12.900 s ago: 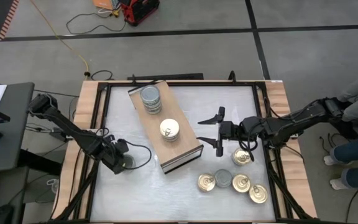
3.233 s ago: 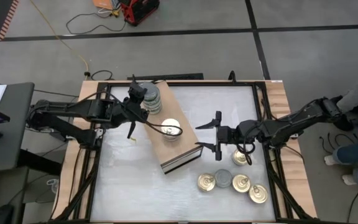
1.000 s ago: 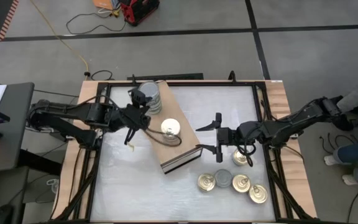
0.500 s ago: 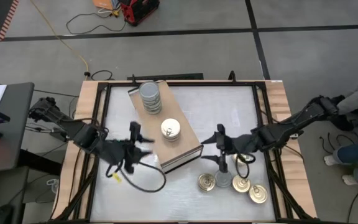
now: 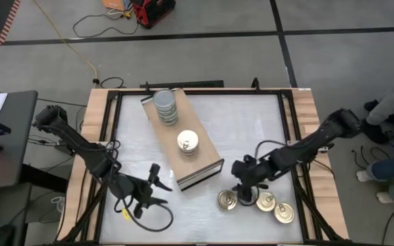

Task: Stack canned seafood by type on shelf
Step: Stack the blue tuna can on top of the other blue tuna can on the shelf

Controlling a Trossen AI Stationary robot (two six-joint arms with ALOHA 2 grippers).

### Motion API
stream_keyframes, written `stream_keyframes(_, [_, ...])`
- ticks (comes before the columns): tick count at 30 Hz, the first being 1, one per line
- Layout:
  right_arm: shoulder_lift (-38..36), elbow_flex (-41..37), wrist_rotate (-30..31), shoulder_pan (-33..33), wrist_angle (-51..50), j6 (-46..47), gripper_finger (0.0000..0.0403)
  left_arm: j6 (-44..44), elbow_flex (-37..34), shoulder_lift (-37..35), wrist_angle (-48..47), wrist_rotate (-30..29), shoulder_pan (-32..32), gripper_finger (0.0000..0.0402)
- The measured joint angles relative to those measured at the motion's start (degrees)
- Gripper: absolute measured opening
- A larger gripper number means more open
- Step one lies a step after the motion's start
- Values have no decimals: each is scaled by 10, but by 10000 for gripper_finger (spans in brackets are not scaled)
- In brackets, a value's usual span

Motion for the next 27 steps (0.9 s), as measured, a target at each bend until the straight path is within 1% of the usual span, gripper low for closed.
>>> stream_keyframes(2, [13, -1, -29, -11, -45, 14, 291, -2, -29, -1, 44, 5, 0, 181])
stream_keyframes(3, [18, -1, -40, -18, -46, 14, 291, -5, -41, -2, 60, 4, 0, 181])
stream_keyframes(8, [53, -1, -102, -52, 19, 3, 291, -30, -84, -2, 86, -14, 4, 181])
stream_keyframes(11, [80, -1, -141, -65, 23, -4, 289, -45, -95, -2, 93, -23, 2, 181])
stream_keyframes(16, [116, -1, -147, -63, 41, -10, 274, -42, -97, -2, 93, -24, -21, 181])
stream_keyframes(21, [145, 11, -149, -52, 44, -23, 238, -15, -100, -1, 101, -46, -49, 181])
stream_keyframes(24, [156, 21, -136, -48, 30, -40, 205, -13, -128, 0, 150, -52, -50, 181])
stream_keyframes(27, [156, 23, -130, -57, 9, -48, 162, -10, -163, 0, 210, -51, -50, 181])
